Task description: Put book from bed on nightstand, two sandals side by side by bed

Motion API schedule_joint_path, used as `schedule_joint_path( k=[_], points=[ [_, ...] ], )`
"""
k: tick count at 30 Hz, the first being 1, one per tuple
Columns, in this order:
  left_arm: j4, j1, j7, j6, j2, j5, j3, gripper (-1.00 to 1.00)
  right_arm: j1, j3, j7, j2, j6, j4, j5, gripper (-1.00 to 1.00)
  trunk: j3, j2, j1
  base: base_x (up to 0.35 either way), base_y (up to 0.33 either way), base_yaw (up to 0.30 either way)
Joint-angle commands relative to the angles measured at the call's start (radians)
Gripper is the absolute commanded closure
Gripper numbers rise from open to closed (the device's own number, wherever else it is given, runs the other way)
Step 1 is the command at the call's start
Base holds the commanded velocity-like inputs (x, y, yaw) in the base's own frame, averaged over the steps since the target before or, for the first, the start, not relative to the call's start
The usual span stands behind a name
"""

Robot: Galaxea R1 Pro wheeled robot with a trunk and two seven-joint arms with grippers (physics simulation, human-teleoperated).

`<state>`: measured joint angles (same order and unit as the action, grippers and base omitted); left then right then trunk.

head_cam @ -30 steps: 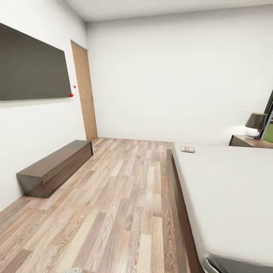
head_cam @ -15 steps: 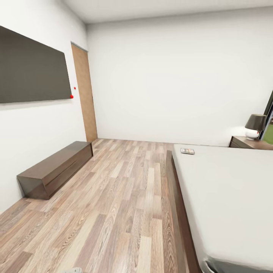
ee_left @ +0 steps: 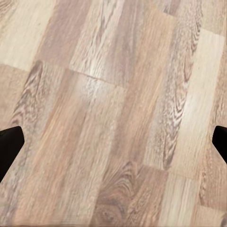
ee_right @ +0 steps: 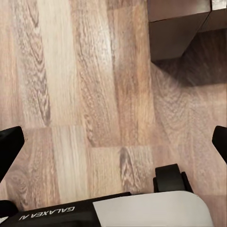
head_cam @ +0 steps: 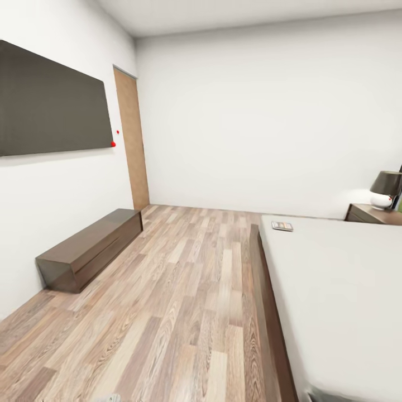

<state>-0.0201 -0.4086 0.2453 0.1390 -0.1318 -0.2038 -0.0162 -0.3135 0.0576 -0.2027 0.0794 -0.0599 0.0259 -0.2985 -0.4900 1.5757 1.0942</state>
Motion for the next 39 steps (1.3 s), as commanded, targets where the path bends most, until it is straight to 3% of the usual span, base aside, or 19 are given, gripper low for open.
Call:
schedule_joint_path(
  k=[1, 39],
  points=[
    [0.002, -0.001, 0.005, 0.002, 0.0, -0.008, -0.002, -1.0, -0.001, 0.006, -0.006, 0.0, -0.005, 0.003, -0.004, -1.0, 0.002, -0.007, -0.004, 0.0, 0.0, 0.273],
    [0.002, -0.001, 0.005, 0.002, 0.0, -0.008, -0.002, -1.0, -0.001, 0.006, -0.006, 0.0, -0.006, 0.002, -0.004, -1.0, 0.121, -0.273, -0.15, 0.0, 0.0, 0.29]
  ],
)
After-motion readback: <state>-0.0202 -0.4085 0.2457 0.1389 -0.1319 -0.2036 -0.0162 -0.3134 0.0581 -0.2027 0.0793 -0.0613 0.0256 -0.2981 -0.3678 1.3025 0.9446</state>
